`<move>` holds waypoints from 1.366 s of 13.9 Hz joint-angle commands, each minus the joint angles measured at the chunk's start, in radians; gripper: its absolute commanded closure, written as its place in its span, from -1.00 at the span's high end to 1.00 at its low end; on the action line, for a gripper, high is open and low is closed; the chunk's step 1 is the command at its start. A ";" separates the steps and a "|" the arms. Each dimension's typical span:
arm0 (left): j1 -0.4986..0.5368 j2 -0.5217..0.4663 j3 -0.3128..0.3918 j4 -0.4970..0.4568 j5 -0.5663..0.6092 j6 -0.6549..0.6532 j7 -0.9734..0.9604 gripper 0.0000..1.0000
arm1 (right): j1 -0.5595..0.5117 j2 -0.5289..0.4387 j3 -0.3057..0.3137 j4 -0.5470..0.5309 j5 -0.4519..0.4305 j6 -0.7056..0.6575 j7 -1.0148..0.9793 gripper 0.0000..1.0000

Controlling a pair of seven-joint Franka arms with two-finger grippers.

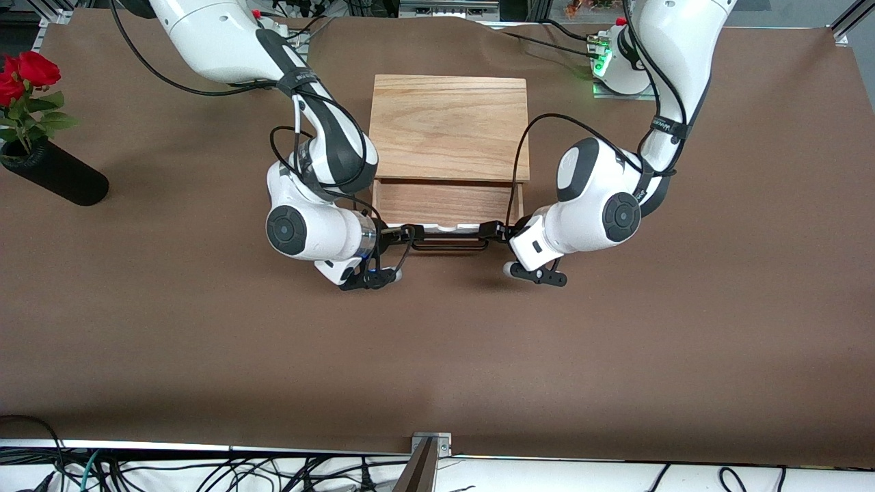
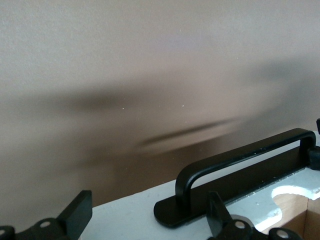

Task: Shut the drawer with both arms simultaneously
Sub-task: 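Push the white drawer front into the cabinet with both grippers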

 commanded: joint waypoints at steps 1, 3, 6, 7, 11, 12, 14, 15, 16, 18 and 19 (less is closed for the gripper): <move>-0.002 0.007 0.005 0.010 -0.026 -0.089 0.021 1.00 | 0.012 0.019 0.006 0.016 0.017 -0.034 0.010 1.00; -0.001 0.007 0.005 0.010 -0.026 -0.122 0.022 1.00 | 0.012 0.016 0.006 0.019 0.017 -0.086 0.010 1.00; -0.001 0.007 0.005 0.010 -0.025 -0.157 0.022 1.00 | 0.011 0.013 0.006 0.025 0.017 -0.156 0.010 1.00; -0.001 0.007 0.005 0.010 -0.025 -0.169 0.022 1.00 | 0.011 0.011 0.006 0.025 0.017 -0.173 0.009 1.00; -0.004 0.008 0.005 0.010 -0.023 -0.230 0.019 1.00 | 0.012 0.011 0.011 0.027 0.017 -0.232 0.007 1.00; -0.005 0.010 0.005 0.010 -0.023 -0.244 0.017 1.00 | 0.011 0.011 0.027 0.027 0.017 -0.242 0.009 1.00; -0.007 0.010 0.005 0.010 -0.023 -0.289 0.016 1.00 | 0.011 0.011 0.032 0.027 0.026 -0.268 0.007 1.00; -0.004 0.010 0.005 0.012 -0.023 -0.319 0.019 1.00 | 0.011 0.011 0.037 0.027 0.043 -0.276 0.007 1.00; -0.004 0.010 0.005 0.012 -0.022 -0.341 0.019 1.00 | 0.011 0.011 0.038 0.027 0.053 -0.281 0.007 1.00; -0.001 0.010 0.005 0.012 -0.022 -0.381 0.019 1.00 | 0.011 0.011 0.038 0.027 0.054 -0.296 0.006 1.00; -0.001 0.010 0.005 0.010 -0.023 -0.388 0.019 1.00 | 0.011 0.011 0.038 0.027 0.055 -0.311 0.006 1.00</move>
